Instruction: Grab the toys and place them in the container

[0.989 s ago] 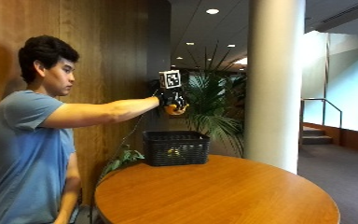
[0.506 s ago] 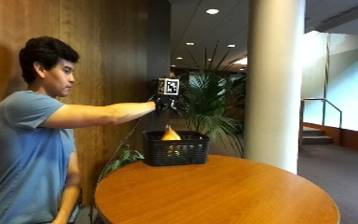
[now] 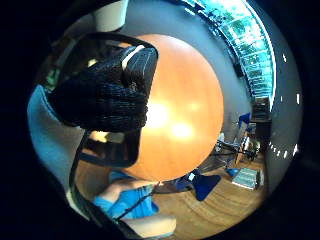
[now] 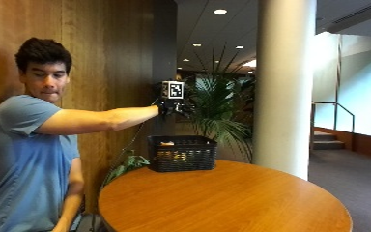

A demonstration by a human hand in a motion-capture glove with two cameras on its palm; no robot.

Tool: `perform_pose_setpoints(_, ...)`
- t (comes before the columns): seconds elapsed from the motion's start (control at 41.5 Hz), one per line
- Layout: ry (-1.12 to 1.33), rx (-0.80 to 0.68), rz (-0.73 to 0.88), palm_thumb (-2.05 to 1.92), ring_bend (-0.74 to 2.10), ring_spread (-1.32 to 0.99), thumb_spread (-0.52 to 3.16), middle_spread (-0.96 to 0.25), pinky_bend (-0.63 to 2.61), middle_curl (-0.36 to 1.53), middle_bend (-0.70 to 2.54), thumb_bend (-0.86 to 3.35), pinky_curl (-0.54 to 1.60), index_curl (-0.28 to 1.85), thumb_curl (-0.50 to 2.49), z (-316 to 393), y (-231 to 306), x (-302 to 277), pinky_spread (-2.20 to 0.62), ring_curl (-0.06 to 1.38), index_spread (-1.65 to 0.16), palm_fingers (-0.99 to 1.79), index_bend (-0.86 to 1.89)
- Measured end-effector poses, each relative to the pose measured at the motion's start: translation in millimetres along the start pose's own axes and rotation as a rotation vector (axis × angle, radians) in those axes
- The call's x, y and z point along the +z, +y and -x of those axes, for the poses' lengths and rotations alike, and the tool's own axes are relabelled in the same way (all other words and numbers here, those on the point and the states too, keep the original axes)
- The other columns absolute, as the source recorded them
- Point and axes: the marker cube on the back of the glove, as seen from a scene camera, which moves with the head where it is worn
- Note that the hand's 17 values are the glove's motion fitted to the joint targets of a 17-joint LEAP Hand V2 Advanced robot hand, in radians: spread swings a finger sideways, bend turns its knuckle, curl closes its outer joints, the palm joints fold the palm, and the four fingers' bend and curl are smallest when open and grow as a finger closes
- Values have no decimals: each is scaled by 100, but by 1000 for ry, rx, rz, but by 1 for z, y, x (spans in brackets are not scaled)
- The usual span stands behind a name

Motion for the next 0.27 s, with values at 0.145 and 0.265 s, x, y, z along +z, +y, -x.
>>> perform_pose_setpoints(0.145, -20, 42, -2, -7, 37, 9, 103, 11, 151, 32, 11, -7, 41, 18, 37, -4, 3, 1, 6, 36, -29, -24, 9)
perform_pose_setpoints(0.265, -58, 80, -21, -6, 36, 10, 103, 11, 148, 29, 11, -6, 40, 18, 34, -4, 2, -2, 6, 35, -29, -23, 10)
